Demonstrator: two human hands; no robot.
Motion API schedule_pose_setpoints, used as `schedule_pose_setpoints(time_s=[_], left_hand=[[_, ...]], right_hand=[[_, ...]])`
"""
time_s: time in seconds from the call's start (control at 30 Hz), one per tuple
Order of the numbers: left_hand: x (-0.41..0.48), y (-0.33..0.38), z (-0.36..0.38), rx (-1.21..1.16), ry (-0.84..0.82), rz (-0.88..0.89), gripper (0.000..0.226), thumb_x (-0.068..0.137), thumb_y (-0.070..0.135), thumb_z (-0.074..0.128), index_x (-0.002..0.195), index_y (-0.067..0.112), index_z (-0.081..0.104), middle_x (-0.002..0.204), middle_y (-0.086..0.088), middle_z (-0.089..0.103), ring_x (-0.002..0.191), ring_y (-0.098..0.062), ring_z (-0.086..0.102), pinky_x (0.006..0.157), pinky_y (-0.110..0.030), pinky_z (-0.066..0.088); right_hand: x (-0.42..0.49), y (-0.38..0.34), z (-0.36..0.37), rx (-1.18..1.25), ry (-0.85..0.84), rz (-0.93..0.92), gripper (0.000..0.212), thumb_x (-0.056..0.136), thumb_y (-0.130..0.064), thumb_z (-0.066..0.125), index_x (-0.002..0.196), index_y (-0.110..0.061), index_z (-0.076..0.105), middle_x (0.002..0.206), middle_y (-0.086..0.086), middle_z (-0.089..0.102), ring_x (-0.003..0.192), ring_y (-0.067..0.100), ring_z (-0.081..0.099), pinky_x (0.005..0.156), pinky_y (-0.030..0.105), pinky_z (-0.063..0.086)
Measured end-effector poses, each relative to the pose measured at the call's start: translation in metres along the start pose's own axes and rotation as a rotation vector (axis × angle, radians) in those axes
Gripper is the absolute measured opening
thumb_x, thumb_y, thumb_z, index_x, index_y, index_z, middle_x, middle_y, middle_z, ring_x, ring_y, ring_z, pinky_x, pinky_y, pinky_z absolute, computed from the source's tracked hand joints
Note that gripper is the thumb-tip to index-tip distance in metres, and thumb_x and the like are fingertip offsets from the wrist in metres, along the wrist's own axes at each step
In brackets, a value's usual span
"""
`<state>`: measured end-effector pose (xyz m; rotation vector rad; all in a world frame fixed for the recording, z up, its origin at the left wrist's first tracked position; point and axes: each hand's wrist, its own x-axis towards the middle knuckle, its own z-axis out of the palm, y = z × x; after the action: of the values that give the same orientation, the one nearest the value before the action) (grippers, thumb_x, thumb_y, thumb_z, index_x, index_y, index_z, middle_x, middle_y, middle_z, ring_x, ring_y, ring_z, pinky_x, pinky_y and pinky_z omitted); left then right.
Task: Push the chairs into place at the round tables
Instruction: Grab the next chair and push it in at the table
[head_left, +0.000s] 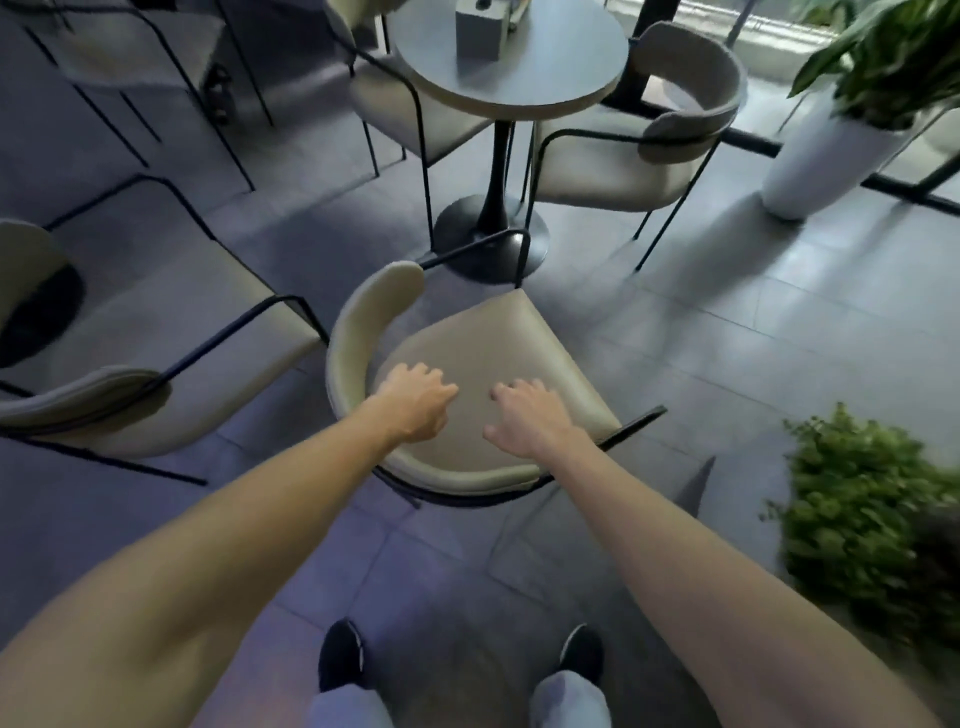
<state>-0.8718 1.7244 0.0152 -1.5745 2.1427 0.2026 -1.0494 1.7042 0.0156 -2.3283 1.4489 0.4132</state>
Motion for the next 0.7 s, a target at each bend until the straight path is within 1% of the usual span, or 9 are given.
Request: schedule_pose_setpoints(time_s=[0.13, 0.27, 0.43, 0.53, 0.63, 0.7], left_hand=[[-0.019, -0.033, 0.02, 0.049, 0.05, 0.111, 0.032, 0.096, 0.034, 0.041, 0.123, 0.02, 0.051, 0.125, -0.011, 0.054, 0.115, -0.032, 0.053, 0.09, -0.044, 0.042], [-0.043, -0.057, 0.036, 0.076, 0.057, 0.186, 0.033, 0.093, 0.032, 0.046, 0.124, 0.023, 0.051, 0.123, -0.009, 0.056, 0.113, -0.031, 0.055, 0.089, -0.042, 0.044], [-0.048, -0.081, 0.054, 0.178, -0.034, 0.257, 0.048, 0.085, 0.032, 0.057, 0.131, 0.025, 0.049, 0.125, -0.008, 0.052, 0.115, -0.029, 0.053, 0.093, -0.041, 0.044], [-0.04, -0.091, 0.076, 0.226, -0.065, 0.264, 0.052, 0.083, 0.035, 0.063, 0.132, 0.026, 0.049, 0.126, -0.008, 0.052, 0.116, -0.029, 0.052, 0.096, -0.04, 0.044], [-0.031, -0.103, 0.101, 0.235, -0.043, 0.264, 0.048, 0.084, 0.032, 0.063, 0.13, 0.026, 0.05, 0.124, -0.007, 0.053, 0.116, -0.029, 0.052, 0.101, -0.038, 0.04], [-0.025, -0.113, 0.114, 0.249, -0.006, 0.272, 0.048, 0.084, 0.03, 0.06, 0.13, 0.027, 0.048, 0.123, -0.009, 0.053, 0.118, -0.03, 0.049, 0.106, -0.039, 0.033]], right_hand=[[-0.008, -0.055, 0.019, 0.045, 0.026, 0.096, 0.053, 0.087, -0.048, 0.056, 0.13, -0.017, 0.054, 0.13, 0.013, 0.058, 0.122, 0.036, 0.051, 0.098, 0.044, 0.043], [-0.015, -0.101, 0.042, 0.073, 0.033, 0.156, 0.054, 0.087, -0.05, 0.056, 0.131, -0.019, 0.055, 0.131, 0.012, 0.058, 0.123, 0.035, 0.05, 0.098, 0.045, 0.043], [-0.01, -0.131, 0.065, 0.05, -0.004, 0.169, 0.06, 0.085, -0.056, 0.056, 0.132, -0.019, 0.054, 0.132, 0.011, 0.058, 0.124, 0.035, 0.05, 0.099, 0.045, 0.042], [-0.004, -0.141, 0.082, 0.043, -0.04, 0.18, 0.058, 0.082, -0.056, 0.059, 0.127, -0.019, 0.055, 0.129, 0.01, 0.059, 0.122, 0.035, 0.051, 0.097, 0.044, 0.042], [0.004, -0.147, 0.099, 0.041, -0.055, 0.199, 0.048, 0.085, -0.047, 0.062, 0.122, -0.017, 0.053, 0.126, 0.01, 0.061, 0.12, 0.034, 0.055, 0.095, 0.043, 0.043], [0.007, -0.149, 0.108, 0.038, -0.028, 0.205, 0.036, 0.089, -0.032, 0.06, 0.12, -0.016, 0.051, 0.123, 0.01, 0.063, 0.117, 0.034, 0.057, 0.092, 0.043, 0.043]])
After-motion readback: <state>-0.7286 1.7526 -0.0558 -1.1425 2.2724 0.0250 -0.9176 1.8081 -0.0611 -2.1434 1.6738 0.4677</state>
